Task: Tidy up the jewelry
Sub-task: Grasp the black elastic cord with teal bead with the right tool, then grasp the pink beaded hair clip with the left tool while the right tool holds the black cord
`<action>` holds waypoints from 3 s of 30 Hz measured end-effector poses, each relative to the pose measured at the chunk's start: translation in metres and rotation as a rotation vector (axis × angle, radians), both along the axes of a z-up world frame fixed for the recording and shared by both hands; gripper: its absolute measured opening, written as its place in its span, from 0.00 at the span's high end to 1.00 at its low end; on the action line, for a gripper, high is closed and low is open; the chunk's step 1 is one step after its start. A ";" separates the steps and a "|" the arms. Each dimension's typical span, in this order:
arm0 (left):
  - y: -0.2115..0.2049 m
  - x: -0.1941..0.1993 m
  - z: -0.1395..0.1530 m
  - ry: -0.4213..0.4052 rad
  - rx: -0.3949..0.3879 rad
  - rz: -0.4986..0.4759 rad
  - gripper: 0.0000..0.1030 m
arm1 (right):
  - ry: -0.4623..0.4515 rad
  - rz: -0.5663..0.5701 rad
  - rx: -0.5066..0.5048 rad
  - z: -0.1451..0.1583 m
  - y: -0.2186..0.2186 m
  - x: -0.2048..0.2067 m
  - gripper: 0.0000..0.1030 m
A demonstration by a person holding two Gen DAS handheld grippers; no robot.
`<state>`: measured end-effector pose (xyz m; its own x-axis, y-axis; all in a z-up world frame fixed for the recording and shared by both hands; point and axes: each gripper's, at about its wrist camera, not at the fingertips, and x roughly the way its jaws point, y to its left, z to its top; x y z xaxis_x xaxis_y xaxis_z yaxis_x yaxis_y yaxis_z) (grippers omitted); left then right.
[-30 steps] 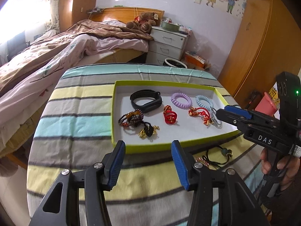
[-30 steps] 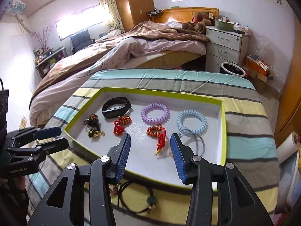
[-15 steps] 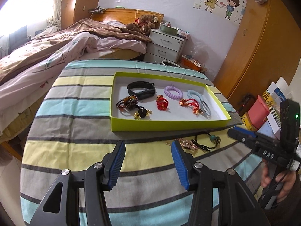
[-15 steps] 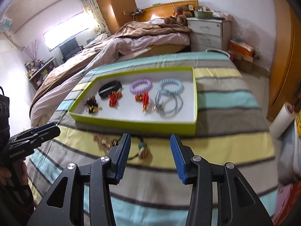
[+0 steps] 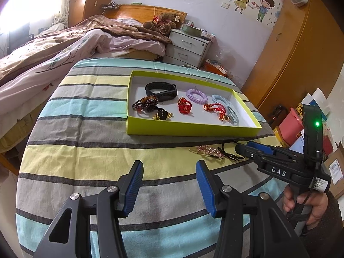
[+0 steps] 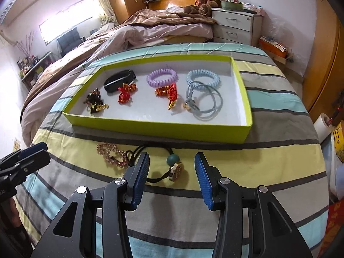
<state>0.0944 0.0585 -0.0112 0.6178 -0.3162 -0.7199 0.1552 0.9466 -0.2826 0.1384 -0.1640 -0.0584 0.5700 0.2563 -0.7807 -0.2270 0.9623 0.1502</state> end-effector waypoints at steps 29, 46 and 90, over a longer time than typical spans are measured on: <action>-0.077 0.035 -0.007 0.053 0.098 -0.016 0.40 | -0.043 -0.064 0.020 0.008 -0.043 -0.026 0.84; -0.105 0.048 -0.023 0.117 0.261 0.055 0.39 | -0.052 -0.026 0.082 0.008 -0.051 -0.027 0.84; -0.065 0.032 -0.013 0.124 0.095 0.111 0.39 | 0.038 0.165 0.212 0.010 -0.019 -0.024 0.84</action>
